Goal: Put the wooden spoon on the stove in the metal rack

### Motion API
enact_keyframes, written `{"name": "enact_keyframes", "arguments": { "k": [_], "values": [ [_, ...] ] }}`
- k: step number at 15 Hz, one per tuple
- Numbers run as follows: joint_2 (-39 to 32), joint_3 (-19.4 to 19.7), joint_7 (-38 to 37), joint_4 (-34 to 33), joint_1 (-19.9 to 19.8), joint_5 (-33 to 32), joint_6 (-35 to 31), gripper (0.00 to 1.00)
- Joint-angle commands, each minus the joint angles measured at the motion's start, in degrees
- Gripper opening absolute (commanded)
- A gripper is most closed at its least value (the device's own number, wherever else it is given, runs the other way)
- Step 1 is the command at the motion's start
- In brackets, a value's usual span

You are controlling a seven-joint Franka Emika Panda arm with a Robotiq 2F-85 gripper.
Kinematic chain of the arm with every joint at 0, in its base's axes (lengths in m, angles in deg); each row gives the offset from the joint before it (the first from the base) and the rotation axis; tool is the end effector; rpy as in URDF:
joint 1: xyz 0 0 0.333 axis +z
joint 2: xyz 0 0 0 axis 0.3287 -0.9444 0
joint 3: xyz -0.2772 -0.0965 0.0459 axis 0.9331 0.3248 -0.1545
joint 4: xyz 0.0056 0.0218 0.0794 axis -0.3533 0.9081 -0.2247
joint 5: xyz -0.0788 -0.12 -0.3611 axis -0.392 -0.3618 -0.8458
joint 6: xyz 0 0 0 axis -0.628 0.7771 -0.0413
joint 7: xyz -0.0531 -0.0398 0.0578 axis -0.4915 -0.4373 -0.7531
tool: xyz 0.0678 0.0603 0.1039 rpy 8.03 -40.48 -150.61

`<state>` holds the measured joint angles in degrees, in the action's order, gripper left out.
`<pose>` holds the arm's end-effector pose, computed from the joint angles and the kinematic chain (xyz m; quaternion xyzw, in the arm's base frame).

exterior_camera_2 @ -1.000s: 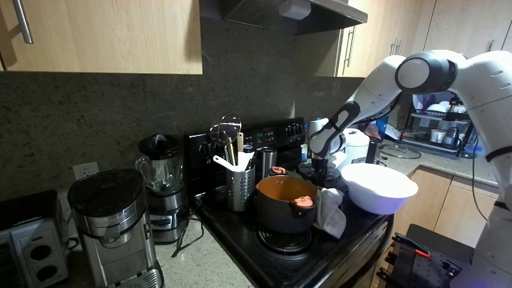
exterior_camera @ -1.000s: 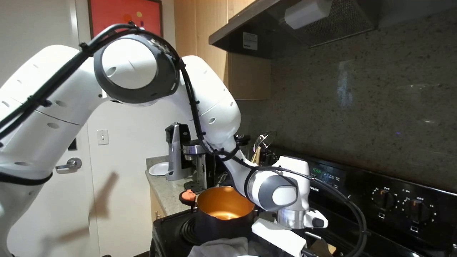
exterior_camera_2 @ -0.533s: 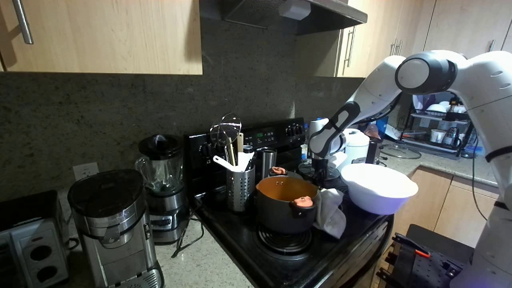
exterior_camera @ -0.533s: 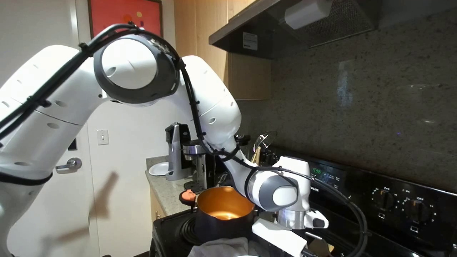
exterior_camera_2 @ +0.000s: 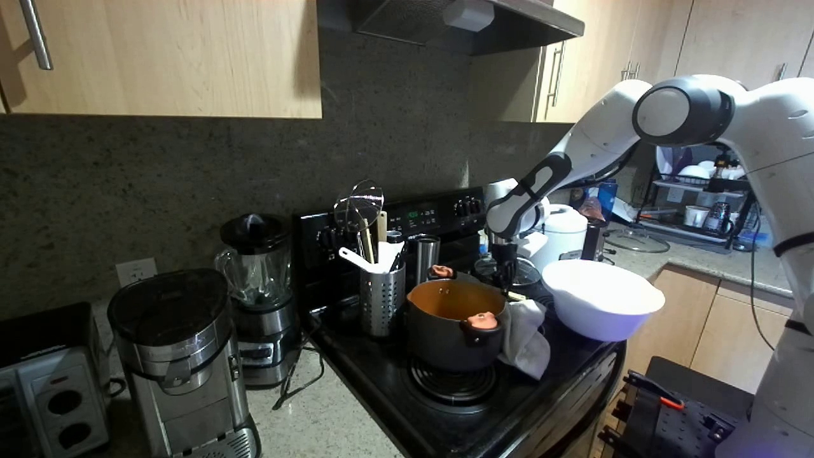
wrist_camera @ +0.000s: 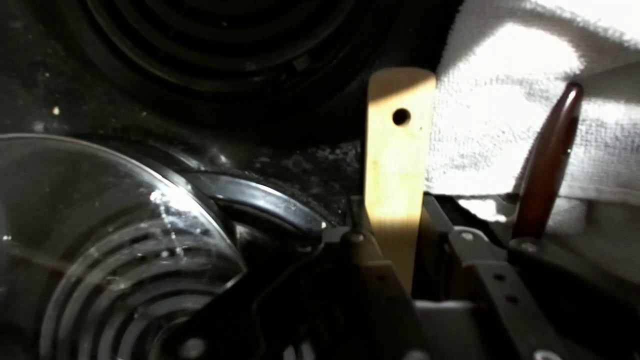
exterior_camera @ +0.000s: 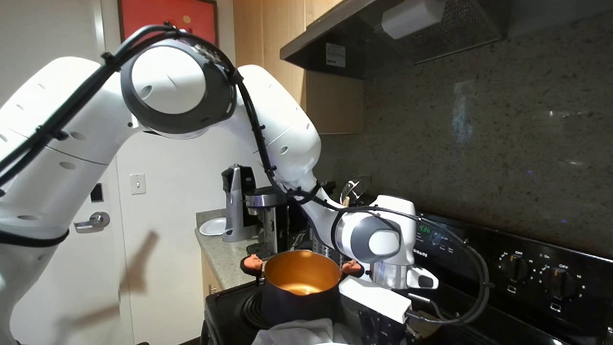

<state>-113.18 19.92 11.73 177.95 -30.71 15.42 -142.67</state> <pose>0.5720 -0.1931 0.1545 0.9958 0.0318 -0.0752 0.0406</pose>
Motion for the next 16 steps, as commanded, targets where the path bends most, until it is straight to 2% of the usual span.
{"name": "enact_keyframes", "arguments": {
  "k": [1,5,11,16],
  "values": [
    [2.8,1.0,-3.6,-2.3,2.1,-3.6,8.4,0.11],
    [4.4,1.2,-6.4,-5.0,3.5,-7.7,16.6,0.11],
    [7.9,1.1,-8.9,-5.8,6.0,-14.2,23.2,0.11],
    [12.0,1.0,-13.4,-5.7,9.7,-24.3,30.5,0.11]
  ]
}}
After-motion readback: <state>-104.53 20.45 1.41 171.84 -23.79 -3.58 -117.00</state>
